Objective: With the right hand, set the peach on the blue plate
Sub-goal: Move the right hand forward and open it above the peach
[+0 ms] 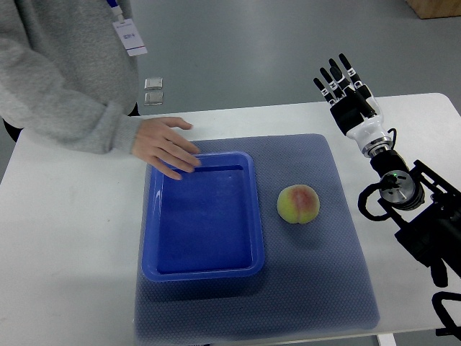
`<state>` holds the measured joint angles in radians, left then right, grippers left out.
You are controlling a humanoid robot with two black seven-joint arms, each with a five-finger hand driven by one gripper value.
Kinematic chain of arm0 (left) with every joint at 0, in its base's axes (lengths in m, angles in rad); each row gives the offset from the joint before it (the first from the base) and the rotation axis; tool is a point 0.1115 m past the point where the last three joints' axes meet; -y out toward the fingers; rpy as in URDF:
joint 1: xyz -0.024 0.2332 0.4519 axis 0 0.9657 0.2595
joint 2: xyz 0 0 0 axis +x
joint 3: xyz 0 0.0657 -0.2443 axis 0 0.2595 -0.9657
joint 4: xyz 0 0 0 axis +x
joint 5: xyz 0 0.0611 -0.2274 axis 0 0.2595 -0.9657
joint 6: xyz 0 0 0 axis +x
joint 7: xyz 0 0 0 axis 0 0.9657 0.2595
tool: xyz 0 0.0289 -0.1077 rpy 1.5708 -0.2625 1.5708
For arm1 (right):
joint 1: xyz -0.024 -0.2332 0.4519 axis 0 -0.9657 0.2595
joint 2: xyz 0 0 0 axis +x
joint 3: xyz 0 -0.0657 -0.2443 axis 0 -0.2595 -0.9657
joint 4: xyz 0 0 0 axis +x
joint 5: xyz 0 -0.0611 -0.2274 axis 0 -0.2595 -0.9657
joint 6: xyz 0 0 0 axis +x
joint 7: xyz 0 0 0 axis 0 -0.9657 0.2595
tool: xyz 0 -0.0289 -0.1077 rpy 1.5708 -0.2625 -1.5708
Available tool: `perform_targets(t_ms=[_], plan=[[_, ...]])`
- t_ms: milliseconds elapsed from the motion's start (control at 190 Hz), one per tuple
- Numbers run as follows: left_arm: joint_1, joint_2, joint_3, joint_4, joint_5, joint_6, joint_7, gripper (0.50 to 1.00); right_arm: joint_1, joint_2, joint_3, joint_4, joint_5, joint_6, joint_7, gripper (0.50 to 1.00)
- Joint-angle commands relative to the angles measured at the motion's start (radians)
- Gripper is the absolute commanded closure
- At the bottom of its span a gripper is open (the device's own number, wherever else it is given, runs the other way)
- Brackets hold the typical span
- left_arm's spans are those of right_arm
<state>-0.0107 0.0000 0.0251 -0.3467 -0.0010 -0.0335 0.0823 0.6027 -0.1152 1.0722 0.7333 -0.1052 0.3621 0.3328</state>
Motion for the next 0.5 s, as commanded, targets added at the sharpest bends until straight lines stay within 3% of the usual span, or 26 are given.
perform_targets(t_ms=[0, 389, 494], plan=[[0.000, 0.000, -0.001, 0.000, 0.001, 0.000, 0.001, 0.500, -0.001, 0.000, 0.000, 0.000, -0.001, 0.001, 0.000, 0.570], [0.000, 0.000, 0.001, 0.002, -0.001, 0.001, 0.001, 0.500, 0.011, -0.014, -0.037, 0.006, -0.044, 0.014, -0.006, 0.570], [0.000, 0.000, 0.001, 0.002, -0.001, 0.001, 0.001, 0.500, 0.086, -0.086, -0.161, 0.015, -0.188, 0.037, -0.009, 0.570]])
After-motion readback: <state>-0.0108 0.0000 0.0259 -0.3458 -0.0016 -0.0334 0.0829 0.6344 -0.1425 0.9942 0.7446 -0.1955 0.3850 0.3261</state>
